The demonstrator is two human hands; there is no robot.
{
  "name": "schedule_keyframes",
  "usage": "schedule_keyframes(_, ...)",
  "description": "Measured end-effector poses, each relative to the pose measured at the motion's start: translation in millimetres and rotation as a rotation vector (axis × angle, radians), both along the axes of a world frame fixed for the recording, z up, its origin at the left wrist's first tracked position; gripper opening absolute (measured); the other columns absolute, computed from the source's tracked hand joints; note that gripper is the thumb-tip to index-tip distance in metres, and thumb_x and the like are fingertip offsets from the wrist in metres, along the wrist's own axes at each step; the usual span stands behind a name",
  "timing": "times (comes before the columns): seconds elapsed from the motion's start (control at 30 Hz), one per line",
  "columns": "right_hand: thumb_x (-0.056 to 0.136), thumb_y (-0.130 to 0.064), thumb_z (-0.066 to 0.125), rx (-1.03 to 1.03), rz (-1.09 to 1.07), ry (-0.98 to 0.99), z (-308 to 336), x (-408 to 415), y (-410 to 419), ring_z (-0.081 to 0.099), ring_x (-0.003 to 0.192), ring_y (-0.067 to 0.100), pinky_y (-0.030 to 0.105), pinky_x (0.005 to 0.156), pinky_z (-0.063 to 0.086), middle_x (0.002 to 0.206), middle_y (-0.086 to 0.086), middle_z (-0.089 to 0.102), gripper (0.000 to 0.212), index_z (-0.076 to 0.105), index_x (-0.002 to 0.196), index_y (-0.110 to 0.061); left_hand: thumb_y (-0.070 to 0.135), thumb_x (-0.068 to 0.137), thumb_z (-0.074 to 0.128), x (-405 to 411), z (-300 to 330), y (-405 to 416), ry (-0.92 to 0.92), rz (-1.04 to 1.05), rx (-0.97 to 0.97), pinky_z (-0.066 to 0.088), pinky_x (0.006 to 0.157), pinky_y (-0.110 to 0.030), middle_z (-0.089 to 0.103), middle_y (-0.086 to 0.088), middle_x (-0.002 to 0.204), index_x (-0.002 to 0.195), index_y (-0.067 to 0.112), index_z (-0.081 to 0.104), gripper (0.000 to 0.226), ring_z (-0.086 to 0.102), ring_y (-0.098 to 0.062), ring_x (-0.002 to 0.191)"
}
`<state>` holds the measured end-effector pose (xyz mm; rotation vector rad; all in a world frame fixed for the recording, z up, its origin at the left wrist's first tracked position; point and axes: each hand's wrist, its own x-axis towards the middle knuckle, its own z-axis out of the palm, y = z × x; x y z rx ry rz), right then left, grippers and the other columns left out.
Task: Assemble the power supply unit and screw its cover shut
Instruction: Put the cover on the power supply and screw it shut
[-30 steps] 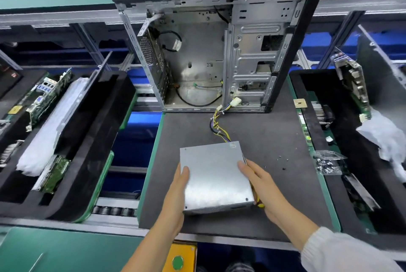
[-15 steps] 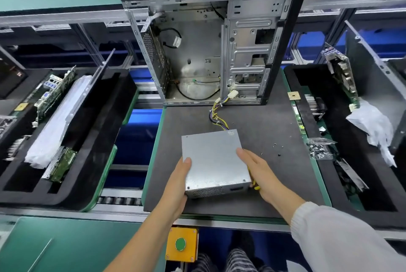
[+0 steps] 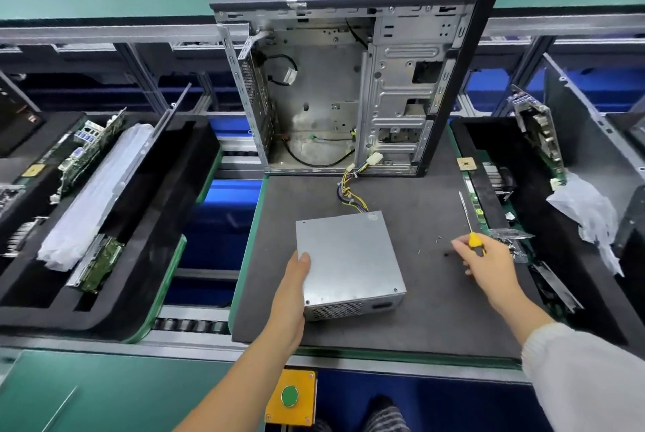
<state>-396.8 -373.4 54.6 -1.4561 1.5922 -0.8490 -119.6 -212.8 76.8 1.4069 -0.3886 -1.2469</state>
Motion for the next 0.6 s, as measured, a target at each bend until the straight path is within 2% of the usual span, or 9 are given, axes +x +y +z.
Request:
schedule_keyframes(0.13,0.084,-0.014,0.068,0.032,0.047,0.034,-10.1,-4.1,-0.6,0.06,0.061,0.017,0.025,0.048,0.045,0.069,0.003,0.066,0.014,0.068,0.072,-0.022,0.042,0.1,0.047,-2.1,-5.9,-1.9,-0.003,0.021,-0.013,0.033,0.115,-0.043,0.062,0.012,0.132,0.139,0.032,0.051,0.04,0.053,-0.013,0.128)
schedule_keyframes(0.3,0.078,-0.018,0.075,0.011,0.093,0.166,-15.6,-3.2,-3.4,0.058,0.046,0.007,0.023,0.052,0.043,0.072,-0.002,0.066,0.014,0.066,0.073,-0.027,0.045,0.1,0.046,-21.9,-6.9,-12.3,0.034,0.012,0.001,0.043,0.105,-0.037,0.064,0.014,0.128,0.137,0.04,0.049,0.037,0.058,-0.011,0.121)
schedule_keyframes(0.4,0.079,-0.02,0.075,-0.003,0.12,0.262,-16.6,-0.9,-7.3,0.059,0.046,0.012,0.026,0.057,0.044,0.077,-0.002,0.065,0.016,0.063,0.072,-0.027,0.046,0.099,0.046,-29.9,-8.7,-22.8,0.054,0.039,0.01,0.038,0.112,-0.044,0.059,0.01,0.135,0.145,0.038,0.039,0.048,0.055,-0.015,0.124)
schedule_keyframes(0.5,0.083,-0.021,0.071,-0.009,0.139,0.306,-16.7,0.3,-10.7,0.06,0.059,0.022,0.036,0.065,0.05,0.079,0.003,0.063,0.016,0.061,0.07,-0.024,0.046,0.1,0.044,-33.6,-9.7,-30.3,0.042,0.043,0.007,0.037,0.112,-0.046,0.059,0.012,0.134,0.144,0.04,0.039,0.045,0.053,-0.015,0.125)
schedule_keyframes(0.6,0.086,-0.022,0.067,-0.022,0.171,0.304,-16.5,-1.1,-12.8,0.058,0.064,0.029,0.043,0.069,0.053,0.079,0.008,0.061,0.018,0.06,0.072,-0.013,0.045,0.101,0.043,-33.0,-10.7,-30.4,0.032,0.033,-0.002,0.039,0.11,-0.043,0.063,0.015,0.128,0.141,0.041,0.043,0.04,0.056,-0.013,0.122)
